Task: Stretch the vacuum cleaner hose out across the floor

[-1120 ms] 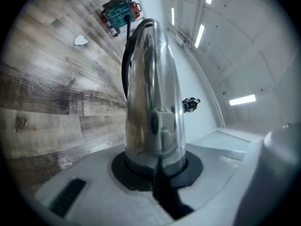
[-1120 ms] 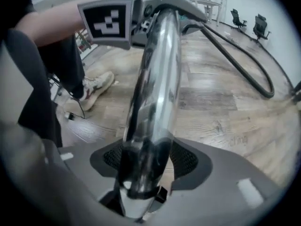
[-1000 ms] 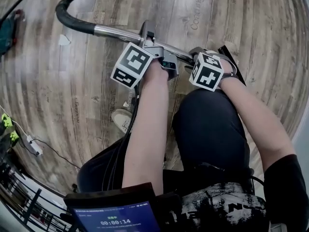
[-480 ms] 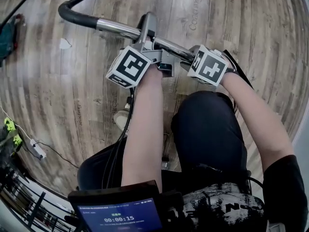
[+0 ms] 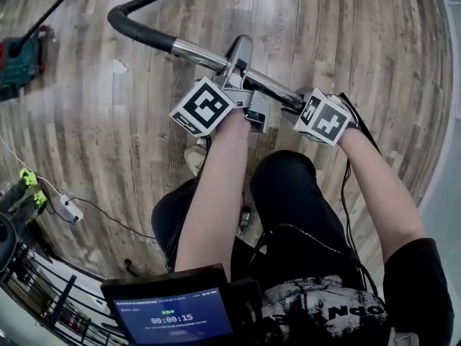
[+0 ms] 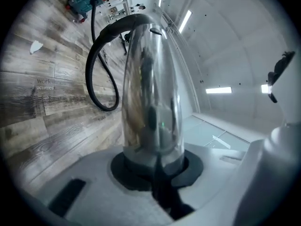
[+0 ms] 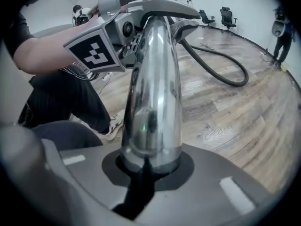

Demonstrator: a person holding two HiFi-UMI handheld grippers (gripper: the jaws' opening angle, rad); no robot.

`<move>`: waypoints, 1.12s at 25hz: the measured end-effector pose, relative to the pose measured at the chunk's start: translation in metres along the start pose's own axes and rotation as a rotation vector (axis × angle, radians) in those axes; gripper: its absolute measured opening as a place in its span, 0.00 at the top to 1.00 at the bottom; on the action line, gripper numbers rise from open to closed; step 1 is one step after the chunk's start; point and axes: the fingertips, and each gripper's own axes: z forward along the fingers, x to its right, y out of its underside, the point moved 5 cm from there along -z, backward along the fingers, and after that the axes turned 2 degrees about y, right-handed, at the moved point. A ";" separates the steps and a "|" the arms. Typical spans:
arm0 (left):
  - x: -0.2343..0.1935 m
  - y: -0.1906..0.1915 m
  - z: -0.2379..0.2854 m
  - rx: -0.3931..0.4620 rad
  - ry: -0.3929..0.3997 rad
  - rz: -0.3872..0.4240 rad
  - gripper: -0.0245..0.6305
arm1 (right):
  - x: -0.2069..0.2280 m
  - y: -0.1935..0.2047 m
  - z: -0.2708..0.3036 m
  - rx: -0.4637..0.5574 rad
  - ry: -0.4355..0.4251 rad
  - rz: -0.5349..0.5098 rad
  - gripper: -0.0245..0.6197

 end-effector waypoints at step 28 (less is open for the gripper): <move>0.448 0.099 -0.129 -0.076 -0.099 0.029 0.89 | -0.266 0.076 -0.392 0.056 -0.054 0.045 0.88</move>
